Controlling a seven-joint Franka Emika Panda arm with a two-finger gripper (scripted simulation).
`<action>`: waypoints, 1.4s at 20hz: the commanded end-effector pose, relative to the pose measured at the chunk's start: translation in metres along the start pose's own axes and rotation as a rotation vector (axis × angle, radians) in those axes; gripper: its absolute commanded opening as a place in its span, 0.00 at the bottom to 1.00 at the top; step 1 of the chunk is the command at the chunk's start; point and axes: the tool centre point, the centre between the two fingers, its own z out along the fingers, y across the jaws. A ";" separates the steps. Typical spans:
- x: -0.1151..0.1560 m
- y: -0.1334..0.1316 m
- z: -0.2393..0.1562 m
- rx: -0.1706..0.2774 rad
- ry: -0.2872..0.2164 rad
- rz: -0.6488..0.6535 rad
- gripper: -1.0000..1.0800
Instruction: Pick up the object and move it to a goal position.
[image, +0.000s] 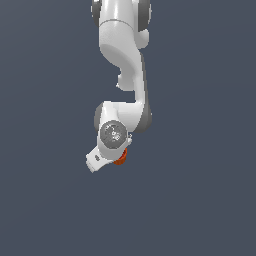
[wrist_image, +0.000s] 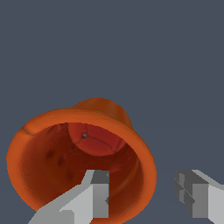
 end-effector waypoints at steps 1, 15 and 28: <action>0.000 0.000 0.002 -0.001 0.001 0.000 0.00; 0.000 0.003 -0.009 -0.009 0.011 0.011 0.00; -0.029 0.041 -0.174 -0.137 0.160 0.222 0.00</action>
